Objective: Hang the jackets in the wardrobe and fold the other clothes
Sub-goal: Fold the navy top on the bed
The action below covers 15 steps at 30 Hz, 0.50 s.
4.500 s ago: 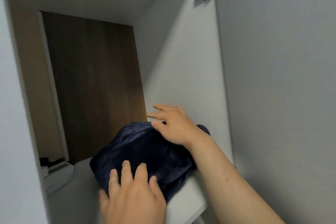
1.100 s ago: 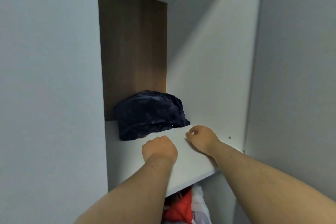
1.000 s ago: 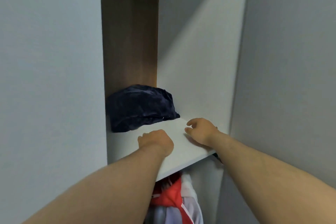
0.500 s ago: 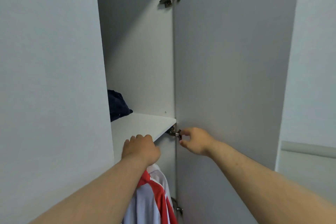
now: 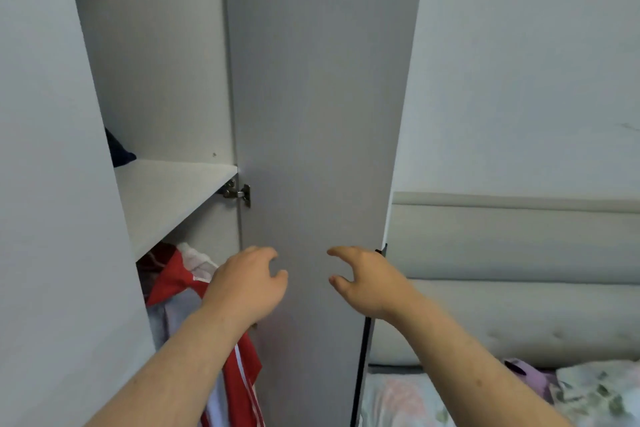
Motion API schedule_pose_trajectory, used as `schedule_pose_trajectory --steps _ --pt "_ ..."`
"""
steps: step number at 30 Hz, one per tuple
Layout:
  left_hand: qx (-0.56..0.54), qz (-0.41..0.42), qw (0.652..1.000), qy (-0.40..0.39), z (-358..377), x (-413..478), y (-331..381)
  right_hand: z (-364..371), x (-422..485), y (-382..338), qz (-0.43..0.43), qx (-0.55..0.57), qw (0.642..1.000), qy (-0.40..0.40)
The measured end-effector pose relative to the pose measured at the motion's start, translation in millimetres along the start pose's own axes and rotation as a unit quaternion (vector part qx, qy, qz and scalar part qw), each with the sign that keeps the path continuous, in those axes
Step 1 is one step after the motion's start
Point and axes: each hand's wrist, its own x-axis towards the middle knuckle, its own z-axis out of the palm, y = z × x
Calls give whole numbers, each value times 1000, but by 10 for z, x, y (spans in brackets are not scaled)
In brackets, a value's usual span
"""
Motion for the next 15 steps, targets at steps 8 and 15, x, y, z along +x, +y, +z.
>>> schedule_pose_trajectory --steps 8,15 --pt "-55 122 986 -104 524 -167 281 90 -715 601 87 13 995 48" --pt "-82 202 959 -181 992 -166 741 294 -1197 1109 177 42 981 68"
